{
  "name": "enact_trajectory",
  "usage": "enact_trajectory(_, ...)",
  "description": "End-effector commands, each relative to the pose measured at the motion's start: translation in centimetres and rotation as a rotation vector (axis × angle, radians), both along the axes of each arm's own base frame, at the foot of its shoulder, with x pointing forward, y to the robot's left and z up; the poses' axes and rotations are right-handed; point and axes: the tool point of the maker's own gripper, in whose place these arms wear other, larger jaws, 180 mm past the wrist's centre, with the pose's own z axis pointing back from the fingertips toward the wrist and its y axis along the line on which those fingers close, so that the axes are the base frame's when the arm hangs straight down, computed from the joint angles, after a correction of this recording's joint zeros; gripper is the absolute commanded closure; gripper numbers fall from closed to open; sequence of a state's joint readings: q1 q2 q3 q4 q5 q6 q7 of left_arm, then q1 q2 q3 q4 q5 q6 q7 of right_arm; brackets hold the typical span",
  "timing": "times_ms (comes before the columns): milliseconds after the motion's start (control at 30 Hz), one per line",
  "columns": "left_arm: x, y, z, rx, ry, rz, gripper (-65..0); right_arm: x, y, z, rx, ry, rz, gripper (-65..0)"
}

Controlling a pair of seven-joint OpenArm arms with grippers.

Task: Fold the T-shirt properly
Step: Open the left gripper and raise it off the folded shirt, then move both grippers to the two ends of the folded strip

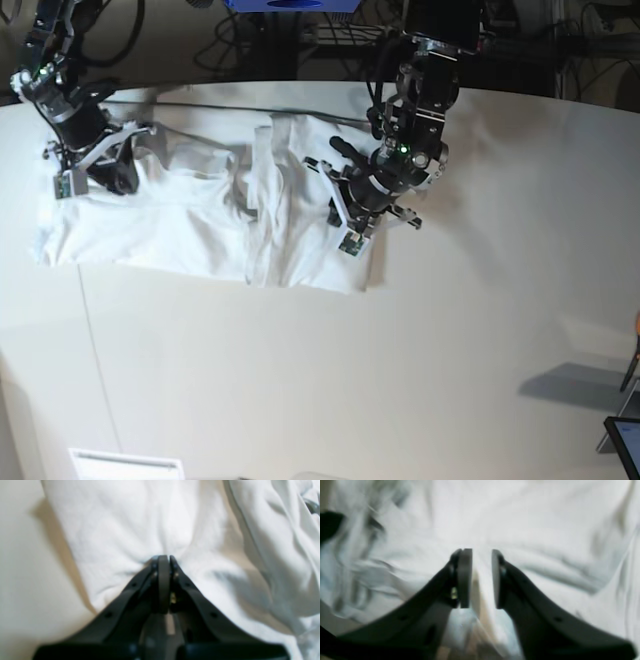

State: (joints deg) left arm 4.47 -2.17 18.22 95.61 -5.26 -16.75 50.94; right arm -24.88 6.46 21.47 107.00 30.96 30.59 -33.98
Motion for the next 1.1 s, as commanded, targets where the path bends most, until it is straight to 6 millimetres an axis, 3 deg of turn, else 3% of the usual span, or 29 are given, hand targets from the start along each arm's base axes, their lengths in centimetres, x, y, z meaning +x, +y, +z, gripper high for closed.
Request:
enact_trajectory(0, -0.3, 2.2, -0.5, 0.081, 0.017, 0.037, 0.0, 0.5, -0.1, 1.3, 0.012, -0.044, 0.0, -23.8)
enact_trajectory(67, -0.3, 3.8, -0.2, 0.107, 0.005, 0.079, 0.0, 0.4, -0.9, 1.4, 0.018, -0.032, -0.022, -35.4)
enact_trajectory(167, -0.2, 5.5, 0.5, 0.126, -0.016, 0.118, 0.0, 0.6, -2.6, 1.9, 0.027, -0.026, -0.068, -45.6)
enact_trajectory(333, -0.6, 8.2, 0.6, 0.175, -0.02, 0.137, 0.0, 1.0, -5.1, 2.8, 0.048, -0.005, -0.12, -47.3)
enact_trajectory(533, 0.2, 8.6, 2.2, 0.181, -0.069, 0.139, 0.0, 2.4, -5.3, 3.4, 0.074, 0.042, -0.089, -47.4)
enact_trajectory(667, 1.3, 9.1, 5.5, 0.172, -0.16, 0.165, 0.0, 3.4, -5.0, 2.5, 0.158, 0.074, -0.08, -48.3)
enact_trajectory(800, 1.7, 10.8, 9.1, 0.162, -0.255, 0.228, 0.0, 3.6, -5.6, 0.9, 0.237, 0.121, -0.084, -55.9)
enact_trajectory(1067, -2.6, 17.9, 8.1, -0.009, -0.114, 0.307, 0.0, 3.6, -8.3, 0.3, 0.32, 0.122, -0.117, -56.1)
